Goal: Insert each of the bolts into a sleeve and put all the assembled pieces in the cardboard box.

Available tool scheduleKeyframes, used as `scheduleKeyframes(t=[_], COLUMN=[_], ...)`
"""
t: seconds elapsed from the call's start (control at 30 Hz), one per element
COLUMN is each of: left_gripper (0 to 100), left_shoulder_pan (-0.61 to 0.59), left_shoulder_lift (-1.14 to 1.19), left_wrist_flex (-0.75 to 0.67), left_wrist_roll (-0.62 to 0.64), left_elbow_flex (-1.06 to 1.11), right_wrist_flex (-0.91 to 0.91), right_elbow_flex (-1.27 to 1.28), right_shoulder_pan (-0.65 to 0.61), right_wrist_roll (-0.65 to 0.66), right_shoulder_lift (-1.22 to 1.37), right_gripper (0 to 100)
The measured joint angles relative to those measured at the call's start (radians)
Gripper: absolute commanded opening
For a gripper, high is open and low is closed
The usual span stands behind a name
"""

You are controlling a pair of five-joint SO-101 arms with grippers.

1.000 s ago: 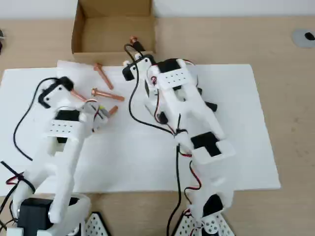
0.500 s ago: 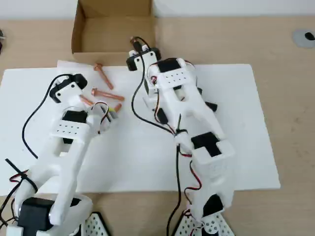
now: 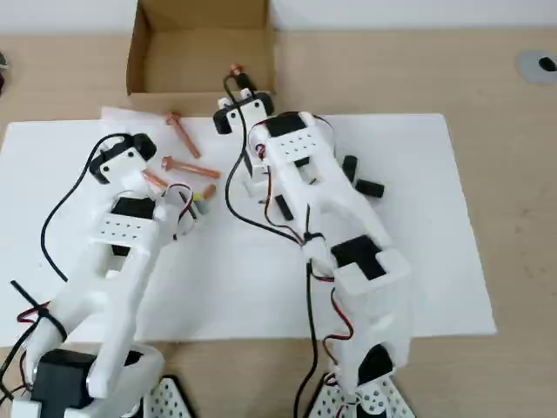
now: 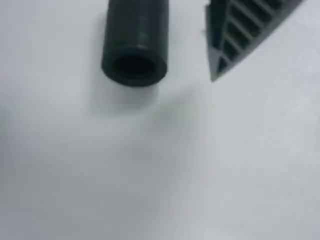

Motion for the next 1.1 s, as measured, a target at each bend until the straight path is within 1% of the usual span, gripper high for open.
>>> scheduleKeyframes(t=[0.2,0.53,0.77,1.1], left_gripper=[24,24,24,24], left_shoulder_pan=[0.0,0.0,0.0,0.0], left_shoulder_lift=[0.0,0.0,0.0,0.0], left_wrist_flex=[0.0,0.0,0.0,0.0], left_wrist_roll=[0.0,0.0,0.0,0.0], left_elbow_flex=[0.0,0.0,0.0,0.006], right_wrist_flex=[-0.028,-0.029,-0.032,-0.035], right_elbow_flex=[0.032,0.032,0.057,0.071], right_shoulder_pan=[0.0,0.0,0.003,0.017], right_wrist_roll=[-0.037,-0.057,-0.117,-0.153], right_shoulder_lift=[0.0,0.0,-0.002,-0.005], right_gripper=[30.6,24.2,15.7,15.4])
